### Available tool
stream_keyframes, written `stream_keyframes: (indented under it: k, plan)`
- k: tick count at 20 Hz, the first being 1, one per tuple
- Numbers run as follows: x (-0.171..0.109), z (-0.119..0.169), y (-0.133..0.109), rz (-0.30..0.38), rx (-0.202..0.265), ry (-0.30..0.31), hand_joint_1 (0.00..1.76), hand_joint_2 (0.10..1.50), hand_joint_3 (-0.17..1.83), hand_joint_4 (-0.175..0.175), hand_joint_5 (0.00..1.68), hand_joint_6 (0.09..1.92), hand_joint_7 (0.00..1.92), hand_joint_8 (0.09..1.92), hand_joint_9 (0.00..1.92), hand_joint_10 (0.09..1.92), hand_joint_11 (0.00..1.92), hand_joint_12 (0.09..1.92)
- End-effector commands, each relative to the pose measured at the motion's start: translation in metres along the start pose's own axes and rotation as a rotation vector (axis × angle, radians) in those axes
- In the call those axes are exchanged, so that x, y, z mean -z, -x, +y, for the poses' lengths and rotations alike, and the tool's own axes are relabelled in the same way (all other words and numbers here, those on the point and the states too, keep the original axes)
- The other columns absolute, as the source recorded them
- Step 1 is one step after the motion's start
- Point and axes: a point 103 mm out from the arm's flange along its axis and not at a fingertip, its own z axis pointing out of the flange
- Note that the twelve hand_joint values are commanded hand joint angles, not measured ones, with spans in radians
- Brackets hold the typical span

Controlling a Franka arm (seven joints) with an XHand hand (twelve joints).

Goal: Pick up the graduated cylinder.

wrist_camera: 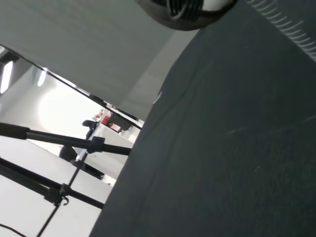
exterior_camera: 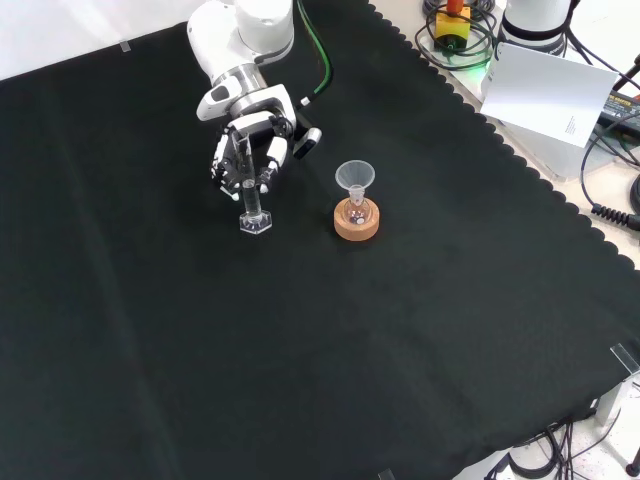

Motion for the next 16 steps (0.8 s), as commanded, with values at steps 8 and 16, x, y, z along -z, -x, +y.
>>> stream_keyframes:
  k: [8,16]
  plan:
    - [0.024,0.0,-0.014,-0.273,0.053,-0.115,1.35,1.13,0.01,0.05,0.9,0.73,0.92,1.13,1.24,0.29,0.88,1.07]
    - [0.046,0.0,-0.032,-0.401,0.046,-0.185,1.31,1.1,0.01,-0.154,0.96,0.99,0.94,1.05,1.3,0.4,0.87,1.13]
